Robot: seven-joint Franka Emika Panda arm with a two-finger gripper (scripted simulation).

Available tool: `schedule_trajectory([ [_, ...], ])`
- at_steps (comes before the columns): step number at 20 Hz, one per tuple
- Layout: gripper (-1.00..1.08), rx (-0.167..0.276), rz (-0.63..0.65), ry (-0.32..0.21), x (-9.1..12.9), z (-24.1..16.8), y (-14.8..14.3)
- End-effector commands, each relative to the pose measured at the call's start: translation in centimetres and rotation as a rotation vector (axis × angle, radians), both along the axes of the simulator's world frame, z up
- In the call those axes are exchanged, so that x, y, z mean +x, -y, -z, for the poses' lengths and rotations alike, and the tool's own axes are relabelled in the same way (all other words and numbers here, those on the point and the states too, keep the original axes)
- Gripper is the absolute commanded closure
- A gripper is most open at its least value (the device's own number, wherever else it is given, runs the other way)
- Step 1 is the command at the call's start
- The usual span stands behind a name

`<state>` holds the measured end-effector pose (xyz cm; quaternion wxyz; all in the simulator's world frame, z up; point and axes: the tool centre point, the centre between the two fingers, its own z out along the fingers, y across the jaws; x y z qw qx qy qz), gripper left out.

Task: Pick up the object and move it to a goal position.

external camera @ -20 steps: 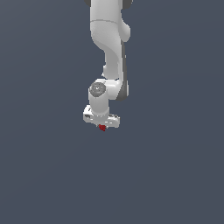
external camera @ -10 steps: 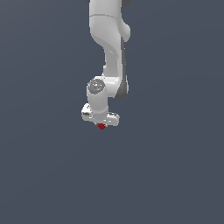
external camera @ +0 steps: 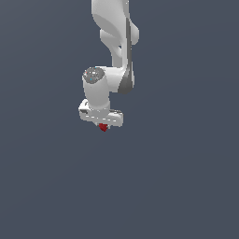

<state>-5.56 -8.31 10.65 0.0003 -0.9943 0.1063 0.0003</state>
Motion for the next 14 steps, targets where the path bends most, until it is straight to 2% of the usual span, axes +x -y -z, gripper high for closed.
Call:
schedule_trajectory([
  [1, 1.08, 0.000, 0.000, 0.001, 0.0, -2.5, 0.7],
  [14, 1.08, 0.000, 0.001, 0.001, -0.1, -16.7, 4.9],
])
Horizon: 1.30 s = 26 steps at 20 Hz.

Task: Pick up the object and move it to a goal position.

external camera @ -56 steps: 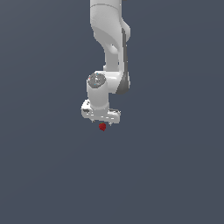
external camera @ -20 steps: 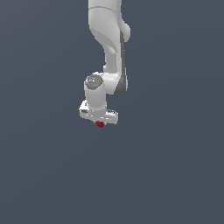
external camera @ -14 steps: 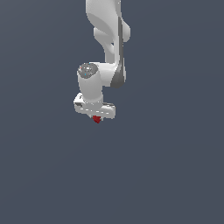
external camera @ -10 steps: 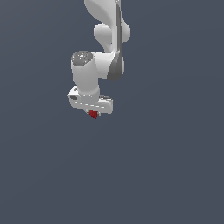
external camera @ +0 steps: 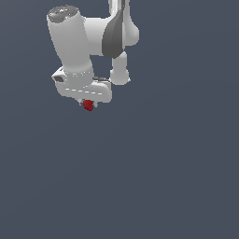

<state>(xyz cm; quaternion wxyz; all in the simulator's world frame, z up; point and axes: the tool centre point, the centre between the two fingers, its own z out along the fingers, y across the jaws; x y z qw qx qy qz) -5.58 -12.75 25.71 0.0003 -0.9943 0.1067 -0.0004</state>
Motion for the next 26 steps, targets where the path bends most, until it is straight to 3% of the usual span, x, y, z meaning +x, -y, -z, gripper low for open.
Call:
schedule_trajectory([
  [1, 1.08, 0.000, 0.000, -0.001, 0.0, -2.7, 0.8],
  [14, 1.08, 0.000, -0.001, -0.001, 0.4, -14.7, 4.4],
  [26, 1.08, -0.001, -0.001, -0.001, 0.8, -18.9, 5.7],
])
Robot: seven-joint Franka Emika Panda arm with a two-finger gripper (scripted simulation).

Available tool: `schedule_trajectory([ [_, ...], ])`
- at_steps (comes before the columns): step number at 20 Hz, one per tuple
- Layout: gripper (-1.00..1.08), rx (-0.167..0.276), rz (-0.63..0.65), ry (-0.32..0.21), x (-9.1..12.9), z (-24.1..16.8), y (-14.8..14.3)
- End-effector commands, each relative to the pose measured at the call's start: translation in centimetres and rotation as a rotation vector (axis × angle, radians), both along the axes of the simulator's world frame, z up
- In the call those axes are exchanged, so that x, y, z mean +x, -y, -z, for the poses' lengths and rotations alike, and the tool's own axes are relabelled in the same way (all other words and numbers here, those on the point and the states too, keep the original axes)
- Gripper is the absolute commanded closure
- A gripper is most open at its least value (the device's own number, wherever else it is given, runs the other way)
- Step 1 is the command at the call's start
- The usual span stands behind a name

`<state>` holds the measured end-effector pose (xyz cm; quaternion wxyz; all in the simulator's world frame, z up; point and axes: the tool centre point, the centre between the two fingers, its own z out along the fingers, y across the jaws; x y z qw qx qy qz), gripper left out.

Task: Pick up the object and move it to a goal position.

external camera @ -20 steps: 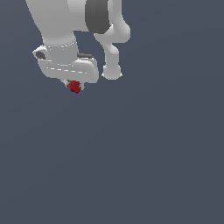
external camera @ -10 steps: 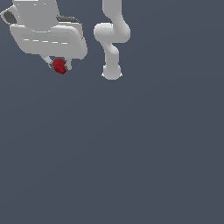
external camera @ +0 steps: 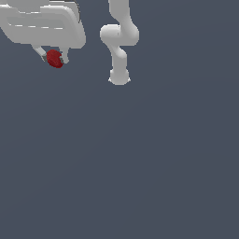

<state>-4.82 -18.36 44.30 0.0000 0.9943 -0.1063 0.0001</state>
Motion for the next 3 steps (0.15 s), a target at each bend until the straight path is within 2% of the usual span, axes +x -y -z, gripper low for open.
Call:
schedule_trajectory([
  [1, 1.08, 0.000, 0.000, 0.000, 0.05, -0.35, 0.10],
  [3, 1.08, 0.000, 0.000, 0.000, 0.07, -0.41, 0.12],
])
